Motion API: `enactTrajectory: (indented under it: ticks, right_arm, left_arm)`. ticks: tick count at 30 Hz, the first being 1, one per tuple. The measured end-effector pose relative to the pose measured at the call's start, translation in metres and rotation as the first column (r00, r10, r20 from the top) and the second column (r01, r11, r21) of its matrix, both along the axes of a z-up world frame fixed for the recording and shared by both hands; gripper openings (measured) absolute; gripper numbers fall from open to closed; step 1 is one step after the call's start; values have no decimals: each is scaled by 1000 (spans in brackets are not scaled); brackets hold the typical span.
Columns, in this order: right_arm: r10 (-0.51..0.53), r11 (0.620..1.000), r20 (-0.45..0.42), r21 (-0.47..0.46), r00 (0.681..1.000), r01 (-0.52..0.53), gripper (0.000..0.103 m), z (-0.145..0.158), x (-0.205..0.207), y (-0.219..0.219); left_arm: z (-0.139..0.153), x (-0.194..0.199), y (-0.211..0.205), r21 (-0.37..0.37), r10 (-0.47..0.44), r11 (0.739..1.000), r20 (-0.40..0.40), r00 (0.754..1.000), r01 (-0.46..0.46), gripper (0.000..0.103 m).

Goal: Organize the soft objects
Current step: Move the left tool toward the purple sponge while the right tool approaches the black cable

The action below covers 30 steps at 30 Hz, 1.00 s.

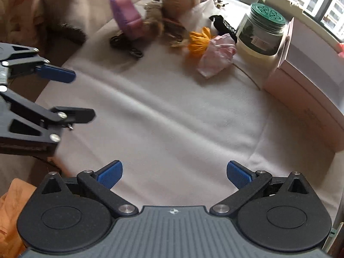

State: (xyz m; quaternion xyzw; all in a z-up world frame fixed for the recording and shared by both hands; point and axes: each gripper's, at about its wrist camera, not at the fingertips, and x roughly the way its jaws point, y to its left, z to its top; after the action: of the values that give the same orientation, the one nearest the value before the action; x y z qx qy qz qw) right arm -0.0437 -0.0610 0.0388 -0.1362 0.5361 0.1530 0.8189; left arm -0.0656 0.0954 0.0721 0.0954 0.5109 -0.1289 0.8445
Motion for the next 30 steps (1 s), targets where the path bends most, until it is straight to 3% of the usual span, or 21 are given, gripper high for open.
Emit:
enactTrajectory:
  ticks: [4, 8, 12, 17, 24, 30]
  right_arm:
    - [40, 999, -4, 8, 999, -40, 103, 12, -9, 7]
    - [26, 995, -137, 103, 990, -12, 103, 8, -5, 11]
    - [50, 993, -192, 119, 980, -27, 103, 1, -6, 32]
    - [147, 965, -342, 255, 928, -59, 103, -4, -4, 73]
    - [279, 954, -357, 211, 892, -214, 103, -16, -18, 138]
    - [310, 948, -282, 170, 908, -270, 103, 1, -11, 154]
  left_arm:
    - [7, -9, 7, -65, 9, 998, -55, 998, -12, 71]
    - [1, -13, 14, -16, 23, 1000, -97, 995, -25, 71]
    - [-2, -20, 37, 2, 82, 997, -154, 985, -83, 71]
    - [0, -29, 78, 45, 174, 985, -187, 967, -168, 71]
    - [-2, -41, 115, 54, 260, 966, -199, 945, -254, 71]
    - [2, -36, 108, 43, 236, 972, -188, 954, -232, 71]
